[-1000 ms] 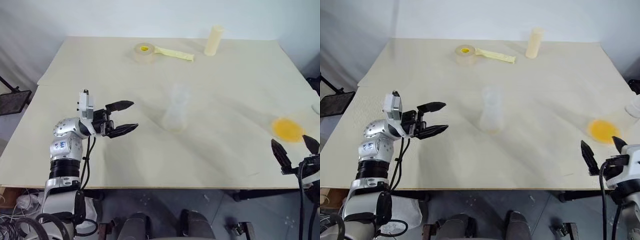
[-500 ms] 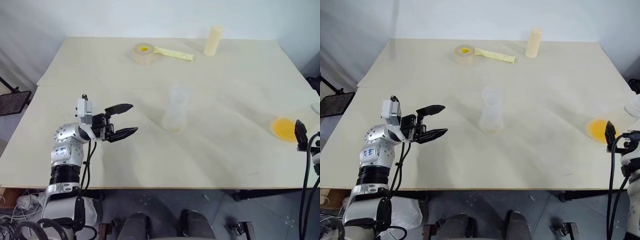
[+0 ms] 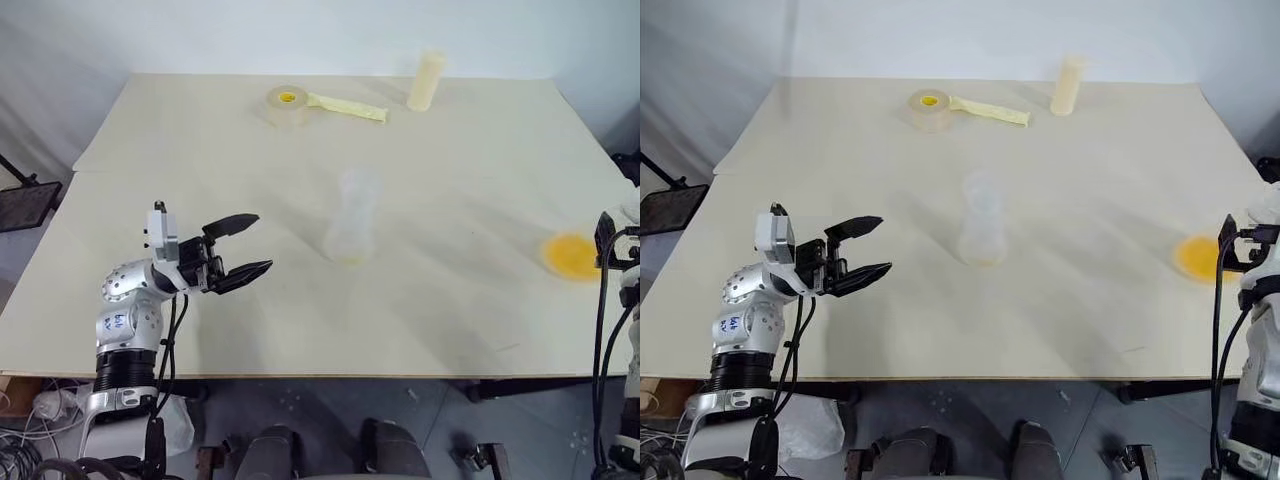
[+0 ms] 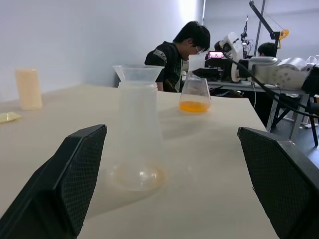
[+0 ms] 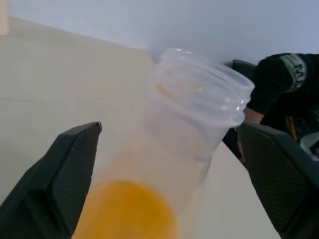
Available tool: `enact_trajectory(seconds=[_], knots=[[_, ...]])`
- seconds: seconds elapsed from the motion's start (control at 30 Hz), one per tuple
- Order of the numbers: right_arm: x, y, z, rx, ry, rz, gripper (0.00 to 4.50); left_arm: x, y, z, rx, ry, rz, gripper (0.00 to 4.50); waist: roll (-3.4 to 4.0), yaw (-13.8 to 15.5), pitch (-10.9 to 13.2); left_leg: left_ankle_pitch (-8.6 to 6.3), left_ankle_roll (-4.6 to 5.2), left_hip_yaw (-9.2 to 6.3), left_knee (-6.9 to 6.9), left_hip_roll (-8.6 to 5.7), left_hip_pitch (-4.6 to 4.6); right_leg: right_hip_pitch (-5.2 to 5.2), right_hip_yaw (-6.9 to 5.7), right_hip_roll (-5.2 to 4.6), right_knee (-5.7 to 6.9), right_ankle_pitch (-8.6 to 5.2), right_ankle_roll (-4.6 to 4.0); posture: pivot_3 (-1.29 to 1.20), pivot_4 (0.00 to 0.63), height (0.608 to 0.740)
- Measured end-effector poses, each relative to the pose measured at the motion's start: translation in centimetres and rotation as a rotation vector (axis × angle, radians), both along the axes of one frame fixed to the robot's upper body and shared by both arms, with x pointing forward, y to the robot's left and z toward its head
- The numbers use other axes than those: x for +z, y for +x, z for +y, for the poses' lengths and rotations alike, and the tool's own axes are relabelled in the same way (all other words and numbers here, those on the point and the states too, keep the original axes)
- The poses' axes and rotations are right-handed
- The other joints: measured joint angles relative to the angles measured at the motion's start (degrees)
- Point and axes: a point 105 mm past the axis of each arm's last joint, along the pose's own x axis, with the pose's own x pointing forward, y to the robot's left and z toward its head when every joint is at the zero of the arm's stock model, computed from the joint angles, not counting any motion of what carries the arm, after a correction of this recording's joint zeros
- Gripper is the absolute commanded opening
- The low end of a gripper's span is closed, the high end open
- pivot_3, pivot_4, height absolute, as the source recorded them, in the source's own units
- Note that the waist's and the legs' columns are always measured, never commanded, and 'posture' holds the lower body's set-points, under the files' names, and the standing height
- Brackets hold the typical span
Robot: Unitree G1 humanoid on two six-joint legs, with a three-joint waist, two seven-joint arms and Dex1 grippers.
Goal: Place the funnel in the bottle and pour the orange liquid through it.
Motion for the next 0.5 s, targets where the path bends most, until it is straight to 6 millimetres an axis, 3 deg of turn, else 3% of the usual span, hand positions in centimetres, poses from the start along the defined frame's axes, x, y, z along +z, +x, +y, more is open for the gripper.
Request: enact_trajectory(seconds=[0.5], knots=[[-0.02, 1.03, -0.79, -0.056, 0.012, -0.036, 4.50, -0.11, -0.13, 0.25, 0.018, -0.019, 0.007, 4.47, 0.01, -0.5, 0.0, 0.00, 0.00, -0.02, -0.06, 0.06, -0.01, 0.00, -0.03, 0.00, -0.04, 0.00, 0.00, 0.00, 0.150, 0.740]])
